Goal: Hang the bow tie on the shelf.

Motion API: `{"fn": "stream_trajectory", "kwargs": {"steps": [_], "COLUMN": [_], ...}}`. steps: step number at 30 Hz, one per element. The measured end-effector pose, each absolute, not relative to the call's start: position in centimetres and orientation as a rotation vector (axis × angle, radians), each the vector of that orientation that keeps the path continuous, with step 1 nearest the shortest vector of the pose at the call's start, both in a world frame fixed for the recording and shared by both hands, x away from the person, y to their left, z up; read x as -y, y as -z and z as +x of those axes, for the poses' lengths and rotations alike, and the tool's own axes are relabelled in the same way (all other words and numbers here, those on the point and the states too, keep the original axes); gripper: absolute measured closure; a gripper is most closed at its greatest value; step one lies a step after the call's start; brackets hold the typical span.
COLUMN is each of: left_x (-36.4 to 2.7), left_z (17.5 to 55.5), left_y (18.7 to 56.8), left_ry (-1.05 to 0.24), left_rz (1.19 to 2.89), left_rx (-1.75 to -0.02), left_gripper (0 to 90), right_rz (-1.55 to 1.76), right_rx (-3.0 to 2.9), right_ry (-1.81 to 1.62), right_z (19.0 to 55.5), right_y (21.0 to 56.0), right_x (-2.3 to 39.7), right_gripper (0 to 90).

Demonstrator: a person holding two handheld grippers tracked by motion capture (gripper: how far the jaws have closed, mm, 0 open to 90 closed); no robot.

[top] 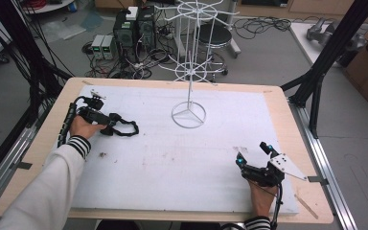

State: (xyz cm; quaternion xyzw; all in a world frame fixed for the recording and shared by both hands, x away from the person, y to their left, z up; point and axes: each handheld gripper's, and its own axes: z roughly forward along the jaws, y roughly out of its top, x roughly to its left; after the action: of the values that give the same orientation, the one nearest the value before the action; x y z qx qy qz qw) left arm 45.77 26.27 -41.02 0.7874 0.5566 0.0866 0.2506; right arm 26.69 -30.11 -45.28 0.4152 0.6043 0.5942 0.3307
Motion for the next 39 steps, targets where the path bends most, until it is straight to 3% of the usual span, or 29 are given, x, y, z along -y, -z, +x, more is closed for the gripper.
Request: {"fn": "stream_trajectory", "kwargs": {"steps": [14, 39], "left_x": [-25.7, -25.8], "left_z": [45.8, 44.1], "left_y": [41.3, 38.8], "left_ry": [-0.267, -0.359], "left_rz": [2.178, 2.086], "left_rx": [-1.516, -1.33], "left_gripper": [76.0, 77.5], "right_rz": [1.085, 1.084], "right_rx": [-1.581, -1.58], "right_ry": [-1.554, -1.551], "right_z": [26.7, 26.7], "right_y": [45.3, 45.3], "right_x": [30.1, 30.1], "right_gripper": [0.7, 0.7]}}
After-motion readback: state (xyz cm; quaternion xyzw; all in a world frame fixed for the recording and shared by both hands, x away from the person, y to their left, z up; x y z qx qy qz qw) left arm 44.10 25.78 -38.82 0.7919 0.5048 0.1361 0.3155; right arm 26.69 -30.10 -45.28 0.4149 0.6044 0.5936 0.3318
